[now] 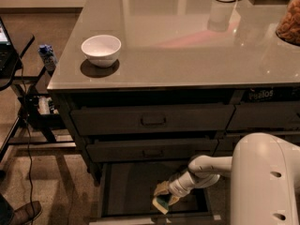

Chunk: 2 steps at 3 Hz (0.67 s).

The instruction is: Place sponge into bottom drawer

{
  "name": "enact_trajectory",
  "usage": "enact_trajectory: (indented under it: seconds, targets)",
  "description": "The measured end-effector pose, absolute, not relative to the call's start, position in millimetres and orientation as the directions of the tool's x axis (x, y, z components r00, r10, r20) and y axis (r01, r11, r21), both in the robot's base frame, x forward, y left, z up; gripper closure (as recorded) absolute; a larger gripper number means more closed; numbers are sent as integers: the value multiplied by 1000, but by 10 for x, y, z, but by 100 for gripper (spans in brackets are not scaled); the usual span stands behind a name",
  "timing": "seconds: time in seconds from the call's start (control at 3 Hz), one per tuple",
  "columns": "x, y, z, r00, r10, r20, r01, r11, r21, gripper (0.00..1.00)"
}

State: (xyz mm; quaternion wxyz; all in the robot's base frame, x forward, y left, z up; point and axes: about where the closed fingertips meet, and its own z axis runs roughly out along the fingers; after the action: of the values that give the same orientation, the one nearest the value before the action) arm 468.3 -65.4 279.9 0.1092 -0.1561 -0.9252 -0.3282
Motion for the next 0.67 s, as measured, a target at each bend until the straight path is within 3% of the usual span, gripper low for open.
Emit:
enact_trajectory:
  seconds: [0.67]
  targets:
    - [4708, -653, 2682, -918, 258, 300, 388, 731, 561, 100]
